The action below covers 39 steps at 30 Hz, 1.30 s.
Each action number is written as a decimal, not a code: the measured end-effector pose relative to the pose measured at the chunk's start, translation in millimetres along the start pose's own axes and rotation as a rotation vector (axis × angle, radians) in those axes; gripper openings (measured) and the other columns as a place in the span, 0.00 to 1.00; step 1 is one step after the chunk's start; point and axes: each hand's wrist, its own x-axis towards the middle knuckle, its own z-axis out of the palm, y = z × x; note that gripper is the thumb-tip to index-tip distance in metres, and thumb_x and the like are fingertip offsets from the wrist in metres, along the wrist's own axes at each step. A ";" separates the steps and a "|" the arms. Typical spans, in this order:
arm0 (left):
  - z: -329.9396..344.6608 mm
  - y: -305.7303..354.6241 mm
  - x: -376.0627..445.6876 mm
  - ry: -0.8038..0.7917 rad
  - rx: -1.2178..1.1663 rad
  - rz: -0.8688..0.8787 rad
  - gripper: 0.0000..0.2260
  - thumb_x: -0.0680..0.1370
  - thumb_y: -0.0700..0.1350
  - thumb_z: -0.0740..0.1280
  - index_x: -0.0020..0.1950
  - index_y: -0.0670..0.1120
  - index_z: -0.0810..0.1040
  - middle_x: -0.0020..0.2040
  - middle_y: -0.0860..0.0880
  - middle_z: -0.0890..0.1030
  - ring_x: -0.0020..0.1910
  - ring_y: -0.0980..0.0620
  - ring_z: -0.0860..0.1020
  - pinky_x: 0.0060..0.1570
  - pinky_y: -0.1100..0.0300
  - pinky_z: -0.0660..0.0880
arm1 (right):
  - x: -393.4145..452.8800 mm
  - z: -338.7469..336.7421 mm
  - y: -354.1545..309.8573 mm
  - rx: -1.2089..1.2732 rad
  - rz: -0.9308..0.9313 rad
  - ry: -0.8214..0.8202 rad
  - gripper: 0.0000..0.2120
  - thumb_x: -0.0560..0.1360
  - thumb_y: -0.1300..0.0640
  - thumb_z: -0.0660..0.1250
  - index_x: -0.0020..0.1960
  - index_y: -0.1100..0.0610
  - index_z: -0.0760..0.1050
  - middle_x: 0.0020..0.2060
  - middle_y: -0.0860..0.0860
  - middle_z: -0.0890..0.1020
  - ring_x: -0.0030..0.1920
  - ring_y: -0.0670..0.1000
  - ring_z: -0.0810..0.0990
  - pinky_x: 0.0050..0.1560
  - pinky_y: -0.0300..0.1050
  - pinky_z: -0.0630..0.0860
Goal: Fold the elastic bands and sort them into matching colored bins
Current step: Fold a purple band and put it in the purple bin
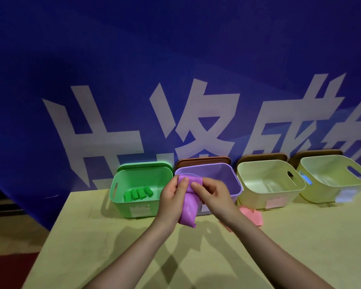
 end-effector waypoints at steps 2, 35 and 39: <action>0.1 -0.6 1.6 -0.014 -0.011 0.011 0.11 0.81 0.44 0.63 0.46 0.36 0.74 0.38 0.46 0.77 0.37 0.53 0.73 0.39 0.60 0.71 | -1.9 4.3 1.9 -0.003 -0.024 0.067 0.07 0.77 0.57 0.66 0.42 0.54 0.81 0.32 0.48 0.79 0.34 0.43 0.74 0.35 0.37 0.70; 8.5 -3.9 -1.9 -0.040 -0.133 -0.251 0.21 0.82 0.51 0.58 0.36 0.45 0.83 0.33 0.47 0.81 0.21 0.58 0.71 0.21 0.68 0.63 | 0.4 -29.1 16.7 -0.549 -0.411 -0.120 0.14 0.78 0.55 0.63 0.62 0.54 0.78 0.50 0.47 0.76 0.50 0.42 0.75 0.51 0.33 0.71; 7.2 -11.8 1.6 -0.103 -0.171 -0.252 0.18 0.83 0.48 0.57 0.44 0.41 0.82 0.36 0.42 0.77 0.21 0.57 0.66 0.22 0.68 0.61 | -5.8 -33.0 11.7 -0.335 -0.194 -0.145 0.16 0.79 0.55 0.62 0.66 0.54 0.75 0.54 0.46 0.76 0.55 0.41 0.76 0.55 0.35 0.72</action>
